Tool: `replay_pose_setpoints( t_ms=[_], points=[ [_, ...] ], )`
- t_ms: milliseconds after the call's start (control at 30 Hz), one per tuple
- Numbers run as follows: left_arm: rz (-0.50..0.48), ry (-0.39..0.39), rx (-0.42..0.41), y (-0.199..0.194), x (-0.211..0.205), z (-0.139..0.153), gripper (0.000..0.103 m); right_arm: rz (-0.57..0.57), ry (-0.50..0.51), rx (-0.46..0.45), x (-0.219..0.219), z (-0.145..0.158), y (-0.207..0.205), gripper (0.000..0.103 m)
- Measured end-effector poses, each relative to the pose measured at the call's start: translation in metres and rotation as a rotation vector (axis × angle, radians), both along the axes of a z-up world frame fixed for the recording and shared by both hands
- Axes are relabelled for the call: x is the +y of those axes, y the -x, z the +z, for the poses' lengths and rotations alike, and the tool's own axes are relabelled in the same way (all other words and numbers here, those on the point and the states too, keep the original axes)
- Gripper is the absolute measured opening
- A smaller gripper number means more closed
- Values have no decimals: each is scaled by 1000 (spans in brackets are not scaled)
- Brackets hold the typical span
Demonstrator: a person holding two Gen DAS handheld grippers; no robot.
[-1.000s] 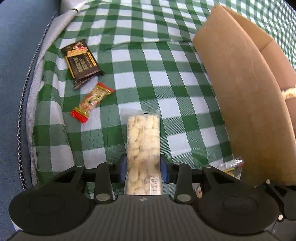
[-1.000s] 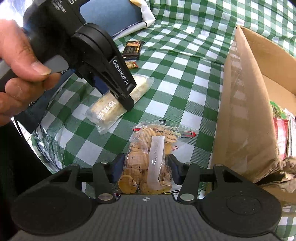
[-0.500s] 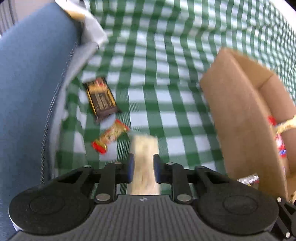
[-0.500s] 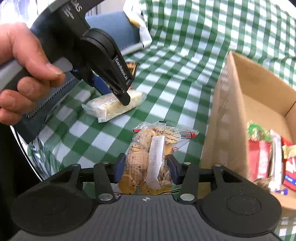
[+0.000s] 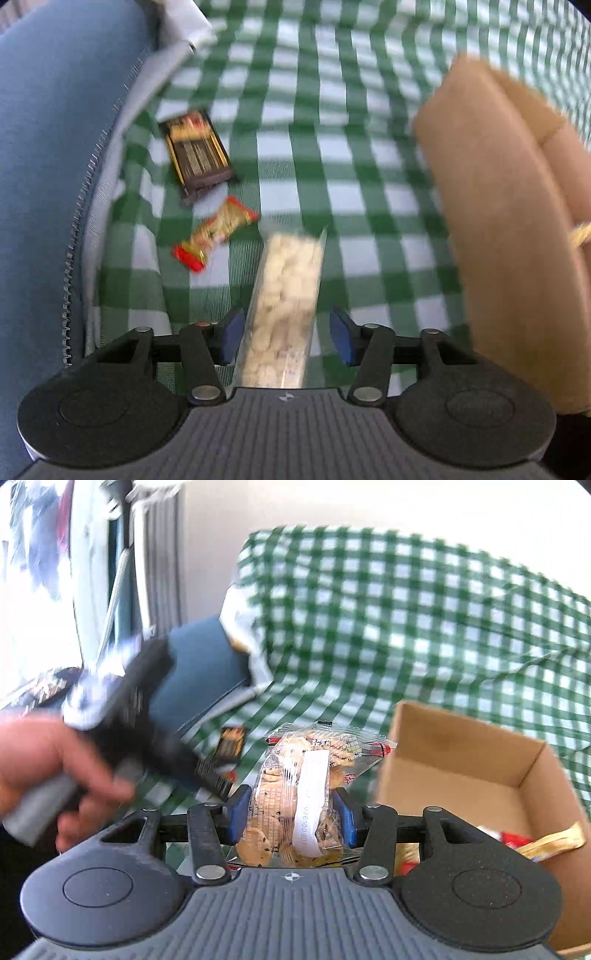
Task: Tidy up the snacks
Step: 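Lift the nougat bar and cookie bag and carry both toward the box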
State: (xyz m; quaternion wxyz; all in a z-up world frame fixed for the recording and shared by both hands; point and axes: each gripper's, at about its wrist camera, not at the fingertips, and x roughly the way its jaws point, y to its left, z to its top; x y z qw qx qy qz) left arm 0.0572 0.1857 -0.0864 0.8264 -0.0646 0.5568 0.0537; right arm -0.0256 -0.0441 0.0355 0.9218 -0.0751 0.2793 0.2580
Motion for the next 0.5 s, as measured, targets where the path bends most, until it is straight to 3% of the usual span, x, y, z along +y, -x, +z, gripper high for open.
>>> replay_pose_setpoints(
  t_ms=[67,133,233,500],
  points=[
    [-28,-38,34,-5,-7,-9,57,-22,-9,-10,-13,7,-4,50],
    [-48,-63,55,-8,-12,-16,43,-41,-13,-20,-27,14,-9,50],
    [-52,-57,33,-8,-16,-12,40,-71,-21,-36,-46,23,-14,50],
    [-21,-19,-206,14,-22,35,40,-189,19,-145,-103,28,-39,50]
  ],
)
